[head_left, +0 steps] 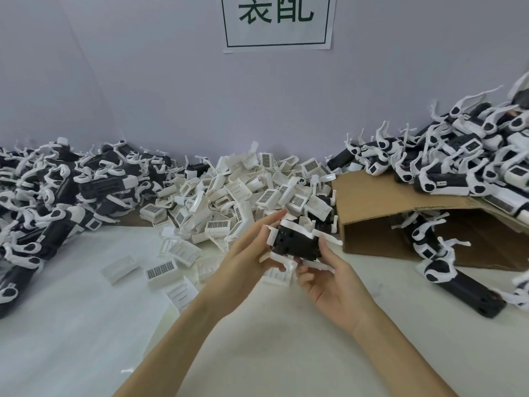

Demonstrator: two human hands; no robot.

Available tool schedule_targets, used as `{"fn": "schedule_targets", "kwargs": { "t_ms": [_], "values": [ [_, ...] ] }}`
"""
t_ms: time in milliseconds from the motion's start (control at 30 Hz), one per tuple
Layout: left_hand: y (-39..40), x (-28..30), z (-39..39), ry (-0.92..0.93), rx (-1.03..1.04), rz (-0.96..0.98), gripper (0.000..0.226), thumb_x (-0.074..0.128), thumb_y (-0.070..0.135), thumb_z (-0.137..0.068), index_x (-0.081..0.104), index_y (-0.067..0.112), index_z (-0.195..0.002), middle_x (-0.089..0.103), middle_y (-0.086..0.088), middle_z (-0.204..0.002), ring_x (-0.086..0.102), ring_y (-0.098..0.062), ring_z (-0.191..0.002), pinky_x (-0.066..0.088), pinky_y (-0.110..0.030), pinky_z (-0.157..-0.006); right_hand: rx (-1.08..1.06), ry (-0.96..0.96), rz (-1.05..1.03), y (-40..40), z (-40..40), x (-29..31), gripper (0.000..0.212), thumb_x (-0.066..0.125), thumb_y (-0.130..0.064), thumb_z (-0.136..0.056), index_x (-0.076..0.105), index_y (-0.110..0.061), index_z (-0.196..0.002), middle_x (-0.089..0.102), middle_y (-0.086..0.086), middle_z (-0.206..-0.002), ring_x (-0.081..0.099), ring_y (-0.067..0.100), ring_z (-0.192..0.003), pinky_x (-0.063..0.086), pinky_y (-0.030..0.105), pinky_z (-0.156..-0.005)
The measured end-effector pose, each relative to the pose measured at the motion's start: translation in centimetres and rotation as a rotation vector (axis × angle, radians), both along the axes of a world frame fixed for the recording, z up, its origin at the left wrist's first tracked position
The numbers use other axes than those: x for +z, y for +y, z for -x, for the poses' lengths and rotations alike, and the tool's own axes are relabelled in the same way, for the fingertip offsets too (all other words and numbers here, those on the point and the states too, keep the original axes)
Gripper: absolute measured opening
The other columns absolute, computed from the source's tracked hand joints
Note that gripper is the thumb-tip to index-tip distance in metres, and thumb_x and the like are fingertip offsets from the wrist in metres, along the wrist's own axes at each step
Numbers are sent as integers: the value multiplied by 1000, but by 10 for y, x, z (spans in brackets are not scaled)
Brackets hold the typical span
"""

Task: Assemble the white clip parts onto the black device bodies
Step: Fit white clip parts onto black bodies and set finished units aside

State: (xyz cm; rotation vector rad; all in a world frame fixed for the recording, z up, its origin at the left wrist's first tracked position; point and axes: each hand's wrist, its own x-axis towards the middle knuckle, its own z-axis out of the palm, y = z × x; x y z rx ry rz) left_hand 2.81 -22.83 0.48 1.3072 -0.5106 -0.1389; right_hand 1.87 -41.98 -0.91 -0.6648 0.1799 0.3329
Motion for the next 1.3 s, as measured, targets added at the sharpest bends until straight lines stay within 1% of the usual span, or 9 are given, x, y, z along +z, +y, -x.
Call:
{"fn": "schedule_targets", "kwargs": {
  "t_ms": [200, 300, 500, 700, 867, 967, 1100, 1233, 1300],
  "values": [
    [2, -4, -5, 156, 221, 49, 41, 36, 29, -115, 65, 19, -143, 71, -17, -134, 64, -32, -118, 45, -33, -105, 261, -118, 81, -10, 0, 3, 79, 85, -58, -76, 67, -11, -137, 67, 18, -104, 59, 17, -69, 47, 20, -45],
    [15, -2, -10, 137, 224, 48, 43, 34, 28, -116, 64, 17, -145, 69, -14, -139, 61, -31, -130, 43, -40, -109, 406, -172, -10, -20, 0, 6, 94, 67, -81, -78, 61, -16, -145, 62, 19, -113, 56, 16, -73, 40, 18, -43],
    [9, -6, -11, 129, 232, -171, 53, 36, 53, -108, 67, 23, -138, 71, 3, -136, 66, -22, -128, 48, -49, -115, 164, -152, 321, -7, -2, 1, 49, 74, -44, -83, 72, -9, -117, 64, 17, -88, 56, 19, -60, 35, 27, -50],
    [0, -8, -5, 40, 404, -338, 58, 42, 71, -96, 75, 26, -111, 77, 15, -104, 72, -2, -99, 54, -14, -76, -36, -373, 577, 4, 4, 1, 22, 65, -34, -100, 75, -26, -117, 71, 5, -102, 68, 19, -88, 54, 30, -61],
    [-1, -9, -7, -73, 645, -310, 70, 52, 75, -97, 72, 9, -85, 68, -19, -77, 62, -34, -73, 51, -49, -80, 87, -483, 581, 11, 10, 1, 48, 75, -59, -82, 71, -32, -122, 71, 10, -100, 65, 29, -83, 52, 33, -63],
    [2, -7, -8, -92, 621, -355, 63, 49, 77, -96, 72, 18, -95, 72, -7, -77, 67, -19, -72, 51, -37, -74, -5, -568, 735, 16, 11, 0, 39, 79, -58, -79, 72, -41, -113, 76, 5, -102, 71, 26, -79, 54, 30, -62],
    [-8, -11, -2, -231, 777, -531, 60, 41, 75, -94, 54, 31, -133, 56, 8, -122, 66, -11, -94, 52, -24, -80, -297, -660, 812, 21, 13, -3, 47, 87, -40, -84, 63, -38, -125, 72, -11, -115, 77, 21, -90, 58, 25, -67],
    [-9, -8, 3, -180, 430, -323, 58, 48, 75, -93, 55, 35, -135, 66, -1, -121, 69, -20, -92, 58, -36, -75, -281, -872, 1017, 22, 21, -3, 63, 77, -39, -94, 44, -41, -149, 54, -34, -142, 51, -9, -133, 44, 4, -94],
    [-3, -6, 1, -93, 316, -268, 63, 61, 70, -86, 54, 38, -140, 69, 0, -130, 72, -18, -108, 61, -33, -84, -202, -991, 1128, 23, 23, -5, 60, 64, -39, -103, 38, -40, -157, 45, -31, -153, 42, -6, -143, 39, 6, -103]
  ]
}}
